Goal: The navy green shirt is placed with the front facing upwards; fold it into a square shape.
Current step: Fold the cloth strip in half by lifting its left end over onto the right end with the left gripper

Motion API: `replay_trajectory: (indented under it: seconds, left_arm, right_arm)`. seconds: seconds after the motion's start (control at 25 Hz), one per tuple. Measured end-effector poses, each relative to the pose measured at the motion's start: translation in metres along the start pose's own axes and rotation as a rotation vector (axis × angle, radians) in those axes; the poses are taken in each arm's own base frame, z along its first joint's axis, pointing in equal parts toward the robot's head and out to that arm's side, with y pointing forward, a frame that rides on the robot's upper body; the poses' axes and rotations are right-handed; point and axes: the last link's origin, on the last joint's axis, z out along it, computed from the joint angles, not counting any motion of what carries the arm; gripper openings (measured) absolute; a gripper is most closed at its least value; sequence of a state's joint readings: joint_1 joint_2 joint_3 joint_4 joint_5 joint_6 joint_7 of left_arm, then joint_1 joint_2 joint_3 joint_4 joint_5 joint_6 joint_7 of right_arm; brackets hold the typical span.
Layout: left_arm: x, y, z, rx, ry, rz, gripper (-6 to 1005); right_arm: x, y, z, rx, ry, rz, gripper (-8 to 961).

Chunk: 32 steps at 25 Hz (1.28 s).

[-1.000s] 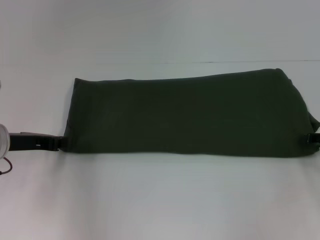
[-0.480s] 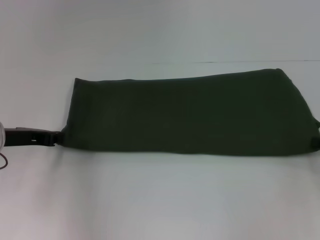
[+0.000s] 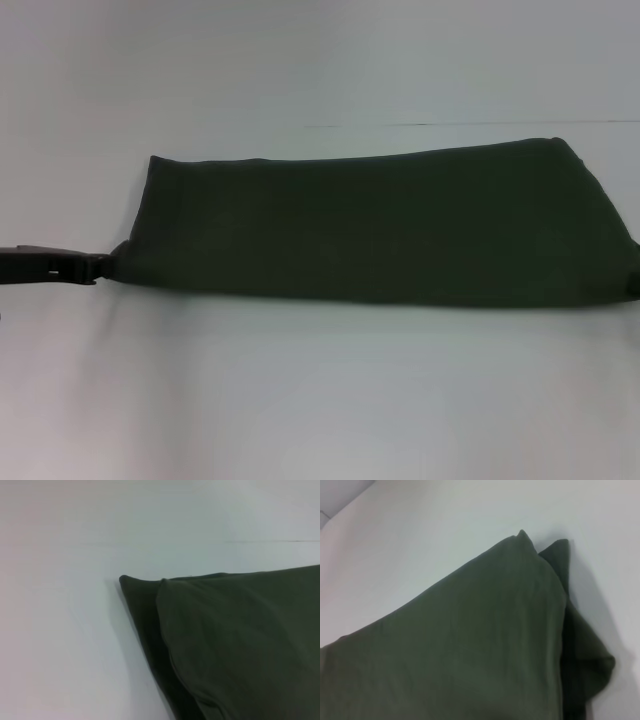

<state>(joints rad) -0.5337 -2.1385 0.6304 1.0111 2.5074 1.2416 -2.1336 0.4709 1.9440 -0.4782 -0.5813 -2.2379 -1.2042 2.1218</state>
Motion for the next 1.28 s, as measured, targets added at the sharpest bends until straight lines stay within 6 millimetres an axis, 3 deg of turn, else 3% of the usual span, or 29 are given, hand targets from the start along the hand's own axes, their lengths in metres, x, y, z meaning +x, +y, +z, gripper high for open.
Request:
replay_trajectory:
  seconds: [0.68,1.12,1.28]
  left_arm:
    - [-0.003,0.003,0.001,-0.017,-0.019,0.006,-2]
    - [-0.005,0.006,0.003,-0.029,-0.026,0.002,-2]
    - [-0.004,0.010,0.005,-0.042,-0.026,0.002,-2]
  right_arm:
    - [-0.001,0.007,-0.008,-0.077,-0.034,-0.011,16]
    - [-0.016,0.006,-0.030,-0.110,-0.126,-0.026,475]
    - [-0.019,0.010,-0.033,-0.149,-0.164,-0.043,567]
